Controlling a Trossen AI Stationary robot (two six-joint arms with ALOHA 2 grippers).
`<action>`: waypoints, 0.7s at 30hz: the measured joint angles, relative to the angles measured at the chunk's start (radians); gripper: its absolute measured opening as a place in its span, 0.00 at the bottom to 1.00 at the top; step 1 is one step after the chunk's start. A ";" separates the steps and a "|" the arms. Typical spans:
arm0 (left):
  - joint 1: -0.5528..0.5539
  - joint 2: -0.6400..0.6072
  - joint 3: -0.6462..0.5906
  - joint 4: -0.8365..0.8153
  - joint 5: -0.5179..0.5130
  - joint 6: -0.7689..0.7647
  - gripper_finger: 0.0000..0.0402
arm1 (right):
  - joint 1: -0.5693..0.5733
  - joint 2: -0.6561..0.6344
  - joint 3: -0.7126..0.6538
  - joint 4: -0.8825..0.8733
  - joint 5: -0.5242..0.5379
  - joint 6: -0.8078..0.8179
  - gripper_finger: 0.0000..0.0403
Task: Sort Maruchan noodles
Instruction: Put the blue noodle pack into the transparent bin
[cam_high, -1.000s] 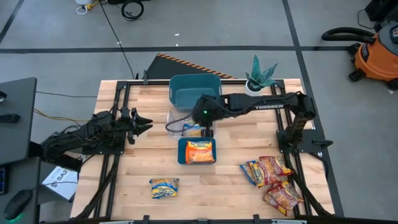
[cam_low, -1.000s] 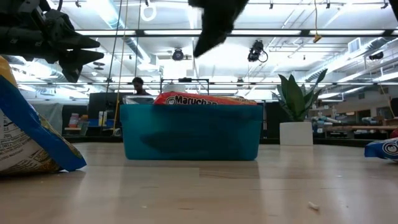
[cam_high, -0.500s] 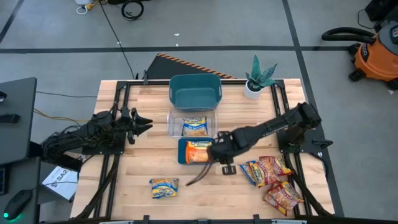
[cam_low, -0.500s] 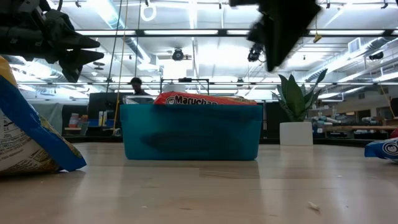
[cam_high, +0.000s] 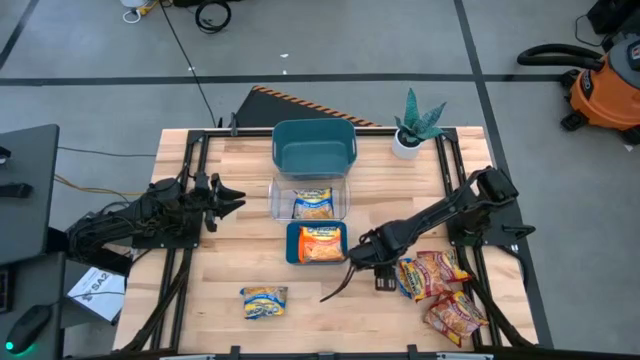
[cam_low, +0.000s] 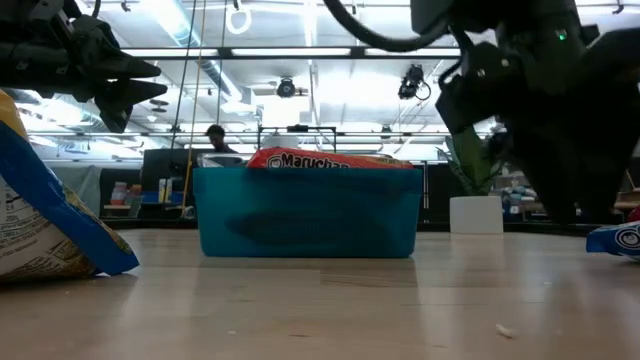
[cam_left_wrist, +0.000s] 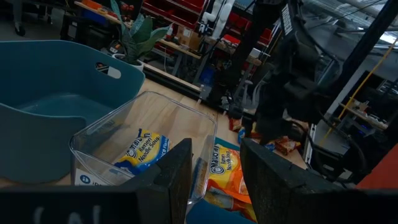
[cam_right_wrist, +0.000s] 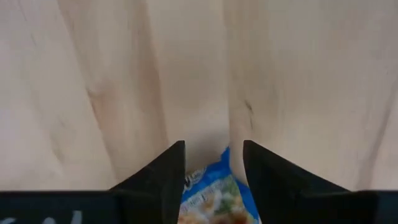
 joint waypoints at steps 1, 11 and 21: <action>0.000 0.000 0.000 0.000 0.000 0.000 0.35 | 0.002 0.000 -0.011 0.016 -0.001 0.006 0.43; 0.000 0.000 0.000 0.000 0.000 0.000 0.35 | 0.012 0.000 -0.052 0.020 0.012 -0.002 0.37; 0.000 0.000 0.000 0.000 0.000 0.000 0.35 | 0.013 0.000 -0.052 0.021 -0.036 -0.003 0.02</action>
